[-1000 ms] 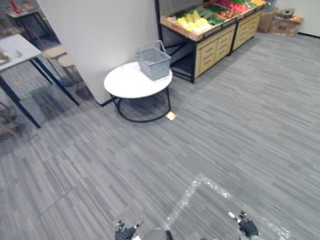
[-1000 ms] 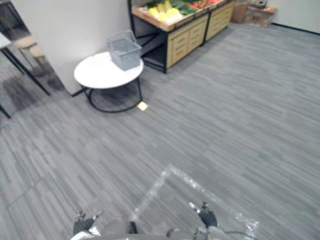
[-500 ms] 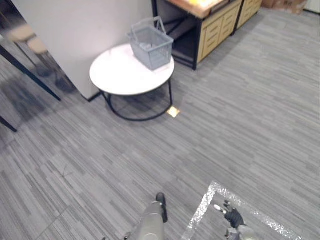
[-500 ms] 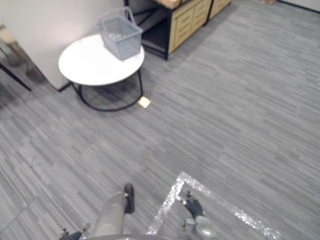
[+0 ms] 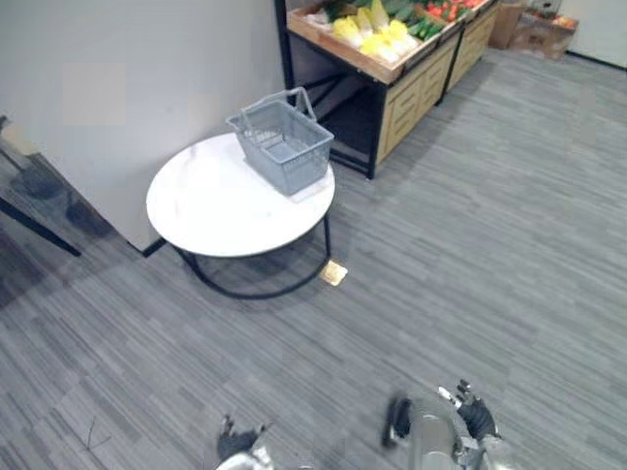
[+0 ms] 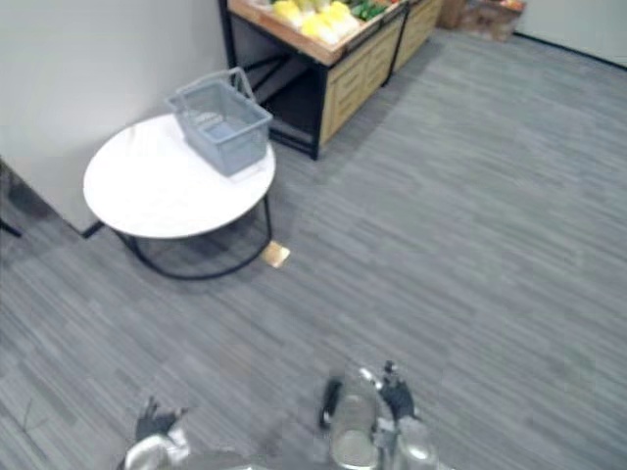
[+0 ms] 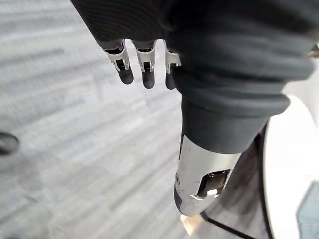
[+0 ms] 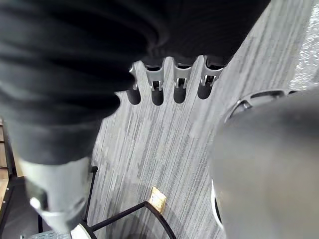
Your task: Pick vegetable in the basket
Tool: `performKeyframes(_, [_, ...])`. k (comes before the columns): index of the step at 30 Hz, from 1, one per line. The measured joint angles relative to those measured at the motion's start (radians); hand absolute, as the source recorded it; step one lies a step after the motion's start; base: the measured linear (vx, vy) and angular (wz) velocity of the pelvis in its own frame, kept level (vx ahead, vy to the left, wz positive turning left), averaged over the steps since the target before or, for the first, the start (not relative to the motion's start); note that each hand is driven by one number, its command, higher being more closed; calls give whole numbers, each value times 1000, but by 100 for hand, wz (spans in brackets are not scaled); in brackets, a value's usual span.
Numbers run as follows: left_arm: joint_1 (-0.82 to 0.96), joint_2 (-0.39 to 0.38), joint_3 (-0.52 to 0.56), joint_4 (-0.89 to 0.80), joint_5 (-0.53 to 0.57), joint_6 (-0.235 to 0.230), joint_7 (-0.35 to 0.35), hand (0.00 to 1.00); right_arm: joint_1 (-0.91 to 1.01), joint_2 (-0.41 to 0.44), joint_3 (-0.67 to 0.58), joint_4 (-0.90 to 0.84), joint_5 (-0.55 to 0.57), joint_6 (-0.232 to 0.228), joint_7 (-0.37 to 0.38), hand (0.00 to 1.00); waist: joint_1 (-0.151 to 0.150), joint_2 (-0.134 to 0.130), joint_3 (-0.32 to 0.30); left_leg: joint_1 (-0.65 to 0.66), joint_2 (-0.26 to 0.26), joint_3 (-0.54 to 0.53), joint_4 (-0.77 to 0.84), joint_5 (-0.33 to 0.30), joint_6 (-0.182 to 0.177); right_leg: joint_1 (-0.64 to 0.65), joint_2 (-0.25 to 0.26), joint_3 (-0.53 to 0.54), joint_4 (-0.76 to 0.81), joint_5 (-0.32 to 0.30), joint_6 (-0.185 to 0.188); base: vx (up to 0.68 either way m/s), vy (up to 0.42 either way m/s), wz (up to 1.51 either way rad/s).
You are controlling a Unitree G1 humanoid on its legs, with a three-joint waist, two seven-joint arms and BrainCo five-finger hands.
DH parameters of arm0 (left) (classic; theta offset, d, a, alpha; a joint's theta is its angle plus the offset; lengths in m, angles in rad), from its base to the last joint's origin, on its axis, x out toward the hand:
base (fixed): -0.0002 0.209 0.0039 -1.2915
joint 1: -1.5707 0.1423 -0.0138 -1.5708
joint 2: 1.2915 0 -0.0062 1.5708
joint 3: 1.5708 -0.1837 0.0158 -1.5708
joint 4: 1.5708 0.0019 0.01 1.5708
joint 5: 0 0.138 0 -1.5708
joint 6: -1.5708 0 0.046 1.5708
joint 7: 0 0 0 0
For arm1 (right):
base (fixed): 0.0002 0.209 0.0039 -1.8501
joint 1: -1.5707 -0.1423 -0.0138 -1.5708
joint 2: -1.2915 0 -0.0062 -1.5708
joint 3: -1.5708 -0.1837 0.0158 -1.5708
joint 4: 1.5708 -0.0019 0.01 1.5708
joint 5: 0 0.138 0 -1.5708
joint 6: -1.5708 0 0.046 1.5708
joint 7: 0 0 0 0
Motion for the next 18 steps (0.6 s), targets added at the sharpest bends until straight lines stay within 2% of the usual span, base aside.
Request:
performKeyframes(1, [-24, -7, -10, 5, 1, -13, 0, 0, -4, 0, -1, -6, 0, -1, 1, 0, -1, -10, 2, 21, -3, -6, -5, -39, -24, -35, -6, 58, -58, 10, 17, 789, -292, 48])
performKeyframes(2, [-24, -10, -13, 6, 2, -14, 0, 0, -7, -3, -2, -5, 0, 0, 0, 0, -11, -10, 2, 57, 6, -15, -12, -68, -36, -40, -11, 72, -36, 10, 9, 534, -212, 33])
performKeyframes(3, [-24, -25, -10, 12, 2, -14, 0, 0, -18, -13, -6, -9, 3, -2, 1, 0, -20, 3, 5, 88, 30, -20, -14, -84, -43, -42, 8, 73, 4, 87, -20, 765, -296, 21])
performKeyframes(4, [-21, -52, -10, 30, 5, -14, 1, 0, -35, -28, -11, -14, -3, -3, -3, 0, -23, 52, 6, 102, 80, -24, 36, -82, -48, -64, 24, 66, 121, 99, -28, 770, -361, 21])
performKeyframes(5, [-19, -64, -12, 50, 6, -14, 9, 0, -40, -33, -23, -4, -4, -3, -9, 0, -22, 65, -4, 51, 119, -48, 175, -52, -41, -81, 27, 56, 216, 95, -60, 907, -465, 22])
performKeyframes(6, [-19, -72, -12, 62, 7, -14, 17, 0, -44, -41, -32, 1, -5, -2, -11, 0, -22, 75, -5, 16, 142, -58, 268, -23, -28, -80, 34, 43, 250, 65, -99, 720, -484, 19])
performKeyframes(7, [-20, -72, -21, 102, 7, -12, 27, 0, -53, -53, -36, 16, -15, 3, -16, 0, -20, 102, -5, -77, 204, -64, 472, 90, 1, -49, 59, 13, 265, 8, -117, 709, -431, 15])
performKeyframes(8, [-24, -71, -6, 120, 6, -12, 39, 0, -56, -59, -37, 21, -30, 8, -27, 0, -20, 113, -4, -157, 253, -68, 628, 154, 5, -9, 77, -2, 251, -22, -135, 719, -391, 11])
performKeyframes(9, [-25, -66, 23, 131, 4, -14, 43, 0, -61, -59, -35, 42, -38, 13, -38, 0, -13, 116, 2, -225, 303, -42, 817, 138, -3, 68, 110, -4, 215, -49, -154, 700, -330, 5])
performKeyframes(10, [-25, -62, 43, 140, 4, -10, 47, 0, -59, -58, -30, 66, -38, 14, -40, 0, -1, 113, 6, -255, 316, -22, 921, 114, -6, 146, 129, -7, 176, -65, -167, 557, -254, -9])
performKeyframes(11, [-25, -57, 51, 149, 5, -7, 49, 0, -57, -58, -28, 81, -38, 15, -41, 0, 7, 105, 10, -269, 315, -12, 966, 99, -4, 199, 139, -7, 147, -74, -169, 777, -332, -5])
performKeyframes(12, [-22, -48, 67, 174, 5, -7, 58, 0, -55, -58, -11, 107, -38, 21, -43, 0, 15, 87, 21, -321, 281, 2, 1009, 72, 1, 323, 148, -8, 73, -102, -174, 617, -237, 2])
performKeyframes(13, [-22, -50, 79, 172, 4, -7, 62, 0, -52, -59, -2, 109, -38, 20, -44, 0, 18, 84, 22, -349, 262, 6, 1000, 64, -1, 362, 150, -10, 47, -108, -170, 693, -244, 5])
performKeyframes(14, [-24, -53, 98, 162, 3, -9, 66, 0, -52, -55, 3, 117, -38, 21, -45, 0, 31, 85, 21, -412, 227, 27, 948, 55, -6, 424, 152, -13, 0, -107, -153, 428, -129, -2])
performKeyframes(15, [-25, -57, 105, 156, 2, -11, 67, 0, -52, -50, 3, 121, -38, 21, -47, 0, 38, 85, 21, -438, 214, 49, 902, 48, -5, 453, 153, -14, -23, -107, -149, 514, -139, -6])
performKeyframes(17, [-25, -67, 131, 138, 0, -16, 77, 0, -50, -35, 2, 123, -38, 21, -53, 0, 55, 82, 22, -501, 168, 144, 645, 43, -2, 546, 149, -19, -100, -106, -127, 511, -97, -15])
performKeyframes(18, [-25, -69, 137, 134, 0, -15, 78, 0, -49, -30, 2, 121, -38, 21, -54, 0, 57, 79, 23, -514, 147, 151, 567, 48, 1, 569, 147, -19, -117, -110, -117, 417, -37, -11])
